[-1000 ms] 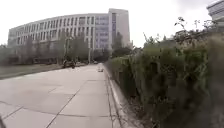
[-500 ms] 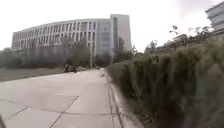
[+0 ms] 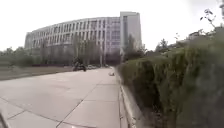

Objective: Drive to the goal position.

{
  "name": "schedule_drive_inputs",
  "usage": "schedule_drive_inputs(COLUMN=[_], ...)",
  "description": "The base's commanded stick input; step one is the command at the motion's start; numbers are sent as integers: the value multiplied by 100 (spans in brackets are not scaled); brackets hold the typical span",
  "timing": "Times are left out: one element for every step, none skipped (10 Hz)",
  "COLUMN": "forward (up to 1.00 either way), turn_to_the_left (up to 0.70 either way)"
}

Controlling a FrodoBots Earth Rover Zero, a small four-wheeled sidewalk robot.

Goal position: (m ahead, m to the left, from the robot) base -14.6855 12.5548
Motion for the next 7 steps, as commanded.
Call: schedule_drive_inputs(forward=[70, 70, 70, 70, 70, 70, 70], turn_to_the_left=[35, 35, 35, 35, 35, 35, 35])
